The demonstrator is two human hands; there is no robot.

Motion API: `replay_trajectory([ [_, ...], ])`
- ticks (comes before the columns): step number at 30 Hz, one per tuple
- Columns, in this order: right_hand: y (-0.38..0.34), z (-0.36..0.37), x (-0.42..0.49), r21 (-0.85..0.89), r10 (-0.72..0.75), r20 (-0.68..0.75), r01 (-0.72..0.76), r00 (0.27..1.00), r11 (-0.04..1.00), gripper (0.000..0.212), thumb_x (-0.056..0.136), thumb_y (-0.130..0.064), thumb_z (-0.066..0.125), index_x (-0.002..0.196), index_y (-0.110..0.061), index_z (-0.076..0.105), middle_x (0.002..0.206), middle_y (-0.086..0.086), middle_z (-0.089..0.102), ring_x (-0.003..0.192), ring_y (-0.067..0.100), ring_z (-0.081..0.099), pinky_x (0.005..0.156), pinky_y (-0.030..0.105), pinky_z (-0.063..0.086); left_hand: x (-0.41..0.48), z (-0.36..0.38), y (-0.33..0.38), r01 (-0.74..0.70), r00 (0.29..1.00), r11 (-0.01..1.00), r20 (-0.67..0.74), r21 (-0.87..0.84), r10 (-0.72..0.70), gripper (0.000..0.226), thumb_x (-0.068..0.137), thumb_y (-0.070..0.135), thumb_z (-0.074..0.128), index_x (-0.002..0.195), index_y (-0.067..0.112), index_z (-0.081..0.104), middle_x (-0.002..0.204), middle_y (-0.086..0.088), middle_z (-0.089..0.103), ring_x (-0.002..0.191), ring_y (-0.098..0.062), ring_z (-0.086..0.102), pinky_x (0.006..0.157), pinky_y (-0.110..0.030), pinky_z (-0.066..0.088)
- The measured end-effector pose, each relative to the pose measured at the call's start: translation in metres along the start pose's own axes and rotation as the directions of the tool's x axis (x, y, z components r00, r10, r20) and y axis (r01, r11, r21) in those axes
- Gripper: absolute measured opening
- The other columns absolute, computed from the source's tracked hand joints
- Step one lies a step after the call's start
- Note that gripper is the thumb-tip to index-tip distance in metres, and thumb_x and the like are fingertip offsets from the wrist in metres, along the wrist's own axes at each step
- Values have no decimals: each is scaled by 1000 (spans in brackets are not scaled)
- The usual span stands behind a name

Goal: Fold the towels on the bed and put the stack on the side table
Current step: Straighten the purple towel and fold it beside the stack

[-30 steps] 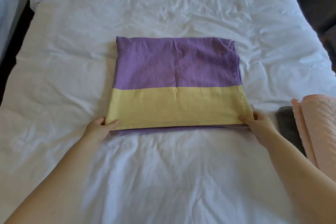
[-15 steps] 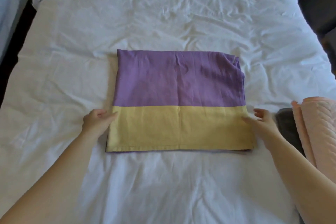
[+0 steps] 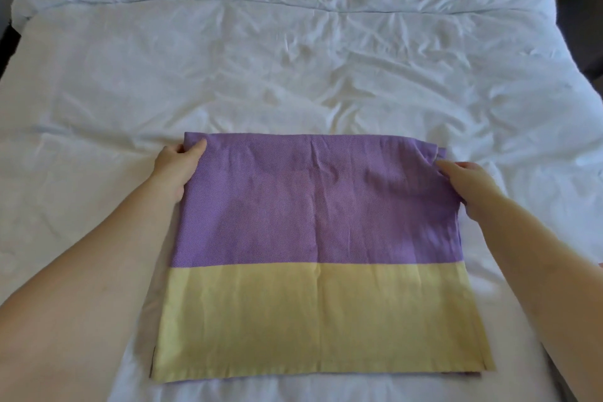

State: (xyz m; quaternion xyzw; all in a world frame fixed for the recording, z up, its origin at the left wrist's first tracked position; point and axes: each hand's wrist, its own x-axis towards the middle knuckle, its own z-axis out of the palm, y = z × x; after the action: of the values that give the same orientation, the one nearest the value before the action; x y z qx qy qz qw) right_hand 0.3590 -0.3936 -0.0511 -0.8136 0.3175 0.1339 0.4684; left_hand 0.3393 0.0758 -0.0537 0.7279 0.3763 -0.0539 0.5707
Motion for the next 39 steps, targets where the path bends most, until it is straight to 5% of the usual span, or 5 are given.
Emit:
replay_trajectory([
  [11, -29, 2, 29, 71, 60, 56, -64, 997, 995, 26, 85, -34, 70, 103, -15, 69, 80, -1, 63, 69, 14, 57, 66, 26, 47, 24, -5, 10, -128, 983, 979, -114, 156, 146, 25, 89, 27, 67, 105, 9, 67, 94, -2, 64, 88, -15, 57, 69, -23, 43],
  [17, -21, -6, 50, -482, -326, -54, 261, 944, 836, 36, 92, -41, 55, 64, -19, 61, 72, 7, 61, 74, 29, 55, 67, 35, 44, 36, -8, 2, -248, 955, 946, -110, 210, 275, 14, 90, 24, 64, 91, 10, 66, 76, 1, 59, 79, -17, 54, 64, -21, 43],
  [24, -25, -7, 51, -112, -97, -149, 80, 984, 990, 34, 78, -39, 73, 69, -12, 55, 68, 12, 61, 58, 27, 56, 59, 35, 50, 22, 9, 2, -285, 816, 755, -264, 591, 514, 25, 90, 26, 60, 110, 12, 62, 115, -16, 57, 104, -33, 56, 89, -40, 45],
  [28, -30, -10, 36, -228, 184, -22, -184, 983, 956, 56, 84, -60, 53, 77, -5, 60, 80, 12, 60, 72, 30, 58, 69, 38, 53, -20, 57, 3, -657, 548, 298, 168, 693, 819, 31, 89, 26, 60, 115, 11, 64, 124, -17, 57, 111, -37, 55, 91, -44, 42],
  [39, -37, -13, 21, 444, 97, 469, -329, 878, 833, 37, 89, -41, 59, 70, -14, 75, 71, 3, 70, 66, 18, 70, 54, 30, 57, -53, 170, -25, -685, 643, 35, 582, 728, 497, 61, 93, 62, -1, 148, 38, -10, 159, 8, -14, 147, -16, -11, 117, -47, -11],
])
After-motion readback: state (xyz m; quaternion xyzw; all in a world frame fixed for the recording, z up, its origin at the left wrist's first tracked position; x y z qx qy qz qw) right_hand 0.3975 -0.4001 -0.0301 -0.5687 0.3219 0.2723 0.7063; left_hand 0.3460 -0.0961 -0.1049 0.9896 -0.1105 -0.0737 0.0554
